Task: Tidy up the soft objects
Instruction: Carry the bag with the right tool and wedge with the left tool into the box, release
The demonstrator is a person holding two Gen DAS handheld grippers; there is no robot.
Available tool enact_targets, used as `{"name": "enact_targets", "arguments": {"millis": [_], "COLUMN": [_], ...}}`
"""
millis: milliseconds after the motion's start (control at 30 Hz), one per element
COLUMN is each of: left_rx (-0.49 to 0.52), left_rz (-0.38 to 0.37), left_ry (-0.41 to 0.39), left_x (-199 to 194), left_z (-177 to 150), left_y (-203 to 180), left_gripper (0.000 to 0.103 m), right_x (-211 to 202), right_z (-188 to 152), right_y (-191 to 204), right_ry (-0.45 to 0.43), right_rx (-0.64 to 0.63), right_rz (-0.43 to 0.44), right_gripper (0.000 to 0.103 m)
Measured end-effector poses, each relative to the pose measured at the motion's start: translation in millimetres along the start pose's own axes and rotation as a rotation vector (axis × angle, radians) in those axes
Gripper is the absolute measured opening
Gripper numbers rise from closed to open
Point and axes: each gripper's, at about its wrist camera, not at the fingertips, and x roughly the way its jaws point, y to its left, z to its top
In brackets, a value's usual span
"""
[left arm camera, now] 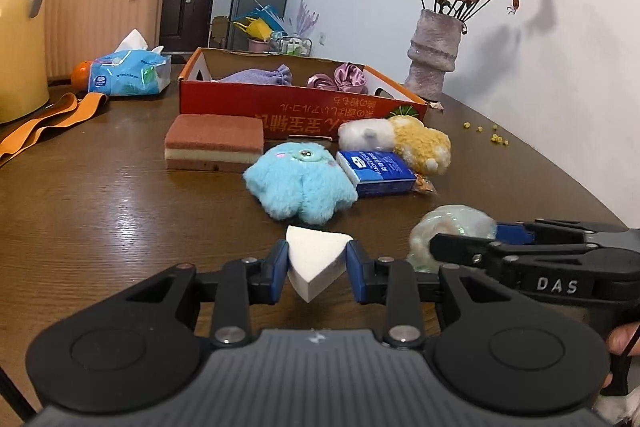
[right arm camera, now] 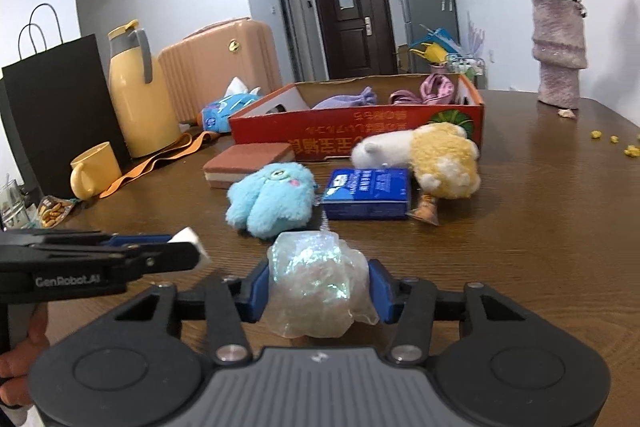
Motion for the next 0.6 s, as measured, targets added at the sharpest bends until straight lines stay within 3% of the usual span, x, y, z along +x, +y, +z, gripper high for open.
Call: {"name": "enact_targets", "arguments": {"millis": [367,600], "left_rx": [0.028,-0.007], "left_rz": [-0.023,-0.040], "left_ry": [-0.069,-0.133], "left_x": [-7.2,33.0], "left_z": [22.2,104.3], "left_y": [-2.9,34.3], "left_gripper": [0.032,0.032], "right_x": [-12.7,17.2], "right_z": [16.8,87.7], "right_y": [-0.9,-5.2], "right_ry": [-0.053,-0.124], "right_rx": [-0.003,-0.055], "right_rz": [-0.004,0.052], "right_gripper": [0.047,0.047]}}
